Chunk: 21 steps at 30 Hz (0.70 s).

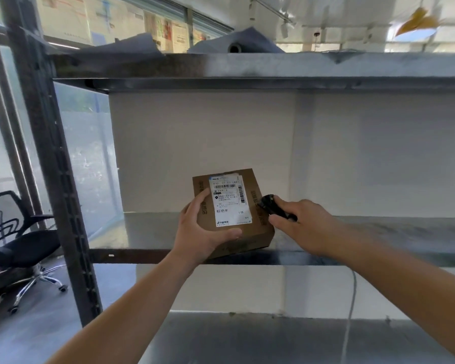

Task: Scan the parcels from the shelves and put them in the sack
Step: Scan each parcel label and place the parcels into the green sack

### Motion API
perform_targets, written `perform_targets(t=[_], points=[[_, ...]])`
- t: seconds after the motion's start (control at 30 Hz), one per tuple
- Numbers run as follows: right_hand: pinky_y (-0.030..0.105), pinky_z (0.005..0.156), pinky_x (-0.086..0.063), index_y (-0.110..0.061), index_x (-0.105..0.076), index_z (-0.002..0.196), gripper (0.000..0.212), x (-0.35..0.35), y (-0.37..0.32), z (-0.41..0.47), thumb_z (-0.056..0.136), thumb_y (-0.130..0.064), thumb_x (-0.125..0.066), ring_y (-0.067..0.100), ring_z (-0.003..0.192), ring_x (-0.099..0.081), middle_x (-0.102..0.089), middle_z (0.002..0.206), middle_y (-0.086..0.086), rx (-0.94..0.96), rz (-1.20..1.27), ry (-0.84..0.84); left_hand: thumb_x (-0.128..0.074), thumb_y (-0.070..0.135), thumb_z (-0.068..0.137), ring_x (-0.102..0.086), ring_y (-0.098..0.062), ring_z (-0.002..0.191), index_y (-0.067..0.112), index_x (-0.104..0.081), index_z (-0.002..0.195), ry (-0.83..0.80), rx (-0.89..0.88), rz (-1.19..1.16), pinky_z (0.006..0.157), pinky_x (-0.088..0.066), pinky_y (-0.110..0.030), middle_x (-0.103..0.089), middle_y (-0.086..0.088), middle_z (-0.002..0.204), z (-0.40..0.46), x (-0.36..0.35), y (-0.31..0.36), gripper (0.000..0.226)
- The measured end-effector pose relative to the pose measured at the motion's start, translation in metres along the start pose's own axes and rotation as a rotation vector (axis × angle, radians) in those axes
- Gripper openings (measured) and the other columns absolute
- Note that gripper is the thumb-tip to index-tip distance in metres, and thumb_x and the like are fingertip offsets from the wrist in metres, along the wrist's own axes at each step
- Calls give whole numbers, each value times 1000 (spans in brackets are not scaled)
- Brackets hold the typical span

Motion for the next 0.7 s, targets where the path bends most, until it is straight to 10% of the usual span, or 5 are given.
perform_targets(t=[0.23, 0.7], points=[[11, 44, -38, -42, -61, 138, 41, -5, -41, -26, 98, -54, -60, -7, 56, -59, -66, 81, -11, -126, 17, 14, -93, 65, 56, -21, -22, 152, 63, -29, 151, -54, -364, 200, 121, -35, -52, -5, 18, 163, 20, 28, 1, 115], [25, 69, -47, -41, -44, 154, 57, -48, -108, -91, 101, -62, -49, 6, 81, -61, -62, 95, -17, -302, -243, -137, -98, 47, 60, -15, -27, 156, 66, -30, 148, -141, -484, 194, 121, -34, -56, 2, 13, 168, 40, 58, -30, 113]])
Point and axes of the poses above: each hand's wrist, its own z-axis towards the middle knuckle, its own x-axis out of the back of the hand, y = z × x, the point moved 3 cm from there along z, towards the middle knuckle
